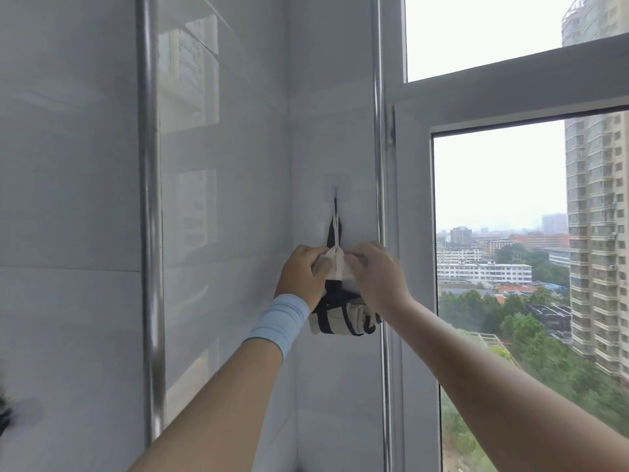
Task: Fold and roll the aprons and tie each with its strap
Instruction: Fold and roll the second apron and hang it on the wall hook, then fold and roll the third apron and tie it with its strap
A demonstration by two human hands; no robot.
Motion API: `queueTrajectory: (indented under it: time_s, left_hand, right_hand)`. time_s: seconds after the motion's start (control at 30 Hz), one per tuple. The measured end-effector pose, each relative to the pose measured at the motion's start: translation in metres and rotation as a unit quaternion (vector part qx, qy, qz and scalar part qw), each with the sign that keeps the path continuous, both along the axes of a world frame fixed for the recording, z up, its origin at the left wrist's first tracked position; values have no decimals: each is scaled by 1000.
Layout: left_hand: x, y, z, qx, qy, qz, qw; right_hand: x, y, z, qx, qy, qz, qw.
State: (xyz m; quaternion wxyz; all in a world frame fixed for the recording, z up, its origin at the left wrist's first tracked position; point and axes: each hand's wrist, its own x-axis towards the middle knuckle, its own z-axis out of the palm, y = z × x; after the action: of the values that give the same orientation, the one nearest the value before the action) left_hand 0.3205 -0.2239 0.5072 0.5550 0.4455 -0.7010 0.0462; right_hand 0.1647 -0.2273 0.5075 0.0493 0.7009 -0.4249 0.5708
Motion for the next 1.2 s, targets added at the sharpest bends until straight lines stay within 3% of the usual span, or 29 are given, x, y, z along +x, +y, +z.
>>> queueTrajectory:
  time_s: [0.23, 0.33, 0.47, 0.67, 0.87, 1.0, 1.07, 1.2]
  left_hand:
    - [6, 0, 11, 83, -76, 17, 993]
    - [8, 7, 7, 39, -73, 58, 995]
    - [-2, 34, -8, -132, 12, 96, 987]
    - [-33, 75, -66, -92, 19, 16, 995]
    - [-61, 107, -167, 9, -14, 11, 1000]
    - [-82, 130, -259, 129, -31, 10, 991]
    - [-93, 147, -310, 227, -50, 10, 973]
    - [-117, 188, -416, 424, -98, -6, 901]
  right_hand:
    - [-6, 9, 13, -23, 198, -135, 971]
    - [-10, 22, 12, -22, 175, -118, 977]
    - [-16, 43, 3, -80, 137, -123, 980]
    - [-31, 83, -56, -81, 103, -42, 990]
    - [-63, 114, -166, 76, 101, 3, 992]
    - [-90, 138, -261, 205, 116, 14, 972]
    - [-103, 154, -318, 296, 161, 17, 941]
    - [-134, 193, -438, 481, 253, 60, 838]
